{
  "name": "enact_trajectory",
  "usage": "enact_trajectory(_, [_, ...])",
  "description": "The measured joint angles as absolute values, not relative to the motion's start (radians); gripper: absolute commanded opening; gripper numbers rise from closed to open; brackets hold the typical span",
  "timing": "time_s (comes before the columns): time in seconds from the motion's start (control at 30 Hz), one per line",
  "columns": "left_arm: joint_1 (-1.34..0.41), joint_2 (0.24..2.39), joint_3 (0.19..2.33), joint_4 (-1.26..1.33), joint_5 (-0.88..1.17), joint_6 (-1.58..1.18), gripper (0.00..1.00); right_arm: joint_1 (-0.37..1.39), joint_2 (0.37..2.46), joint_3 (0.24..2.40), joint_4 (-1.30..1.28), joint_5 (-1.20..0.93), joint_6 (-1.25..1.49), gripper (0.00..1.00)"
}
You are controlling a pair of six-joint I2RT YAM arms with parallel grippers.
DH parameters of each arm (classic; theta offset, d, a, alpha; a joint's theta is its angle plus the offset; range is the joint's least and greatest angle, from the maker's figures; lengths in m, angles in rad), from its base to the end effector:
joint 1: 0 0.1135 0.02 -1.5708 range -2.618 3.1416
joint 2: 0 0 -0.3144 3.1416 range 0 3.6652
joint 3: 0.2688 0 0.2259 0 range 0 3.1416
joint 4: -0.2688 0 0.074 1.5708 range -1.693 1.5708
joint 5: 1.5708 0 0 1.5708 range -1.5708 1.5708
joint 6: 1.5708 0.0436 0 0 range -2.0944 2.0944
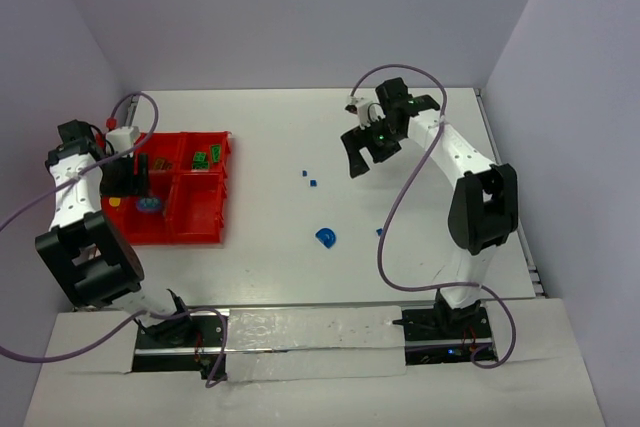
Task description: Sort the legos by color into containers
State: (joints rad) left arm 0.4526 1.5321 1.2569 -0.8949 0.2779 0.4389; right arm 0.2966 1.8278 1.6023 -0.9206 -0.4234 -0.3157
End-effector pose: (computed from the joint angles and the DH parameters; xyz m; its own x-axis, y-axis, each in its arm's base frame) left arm 0.2561 0.1112 0.3195 -0.8874 0.0229 -0.4604 0.0583 0.9963 -0.0629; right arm 0.3510 0.1260 0.3237 -0.6953 -0.5085 -0.5079 -0.6777 0.6991 0.2279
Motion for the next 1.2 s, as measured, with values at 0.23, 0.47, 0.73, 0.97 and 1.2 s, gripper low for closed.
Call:
enact_trajectory(0.23, [0.411,1.469,1.322,-0.923,0.479,0.526,0.72,0.252,1.751,1.526,-0.913,-0.448,-0.341,1.00])
enact_trajectory(0.47, [-0.031,1.444,1.299,-0.890,0.633,0.584,0.72,0.146,1.723,1.388,-0.896,-0.483,-0.336,1.00])
enact_trajectory(0.73, [-0.493,1.485,1.129,-0.679,0.592,0.421,0.69,0.034,1.721,1.309,-0.812,-0.482,-0.240,1.00])
enact_trajectory(0.97, [-0.675,1.682,1.134,-0.553,0.513,0.249,0.65,0.033,1.718,1.303,-0.738,-0.479,-0.154,1.00])
enact_trajectory(1.2, [-0.698,1.792,1.157,-0.492,0.499,0.112,0.66,0.033,1.711,1.299,-0.705,-0.489,-0.122,1.00])
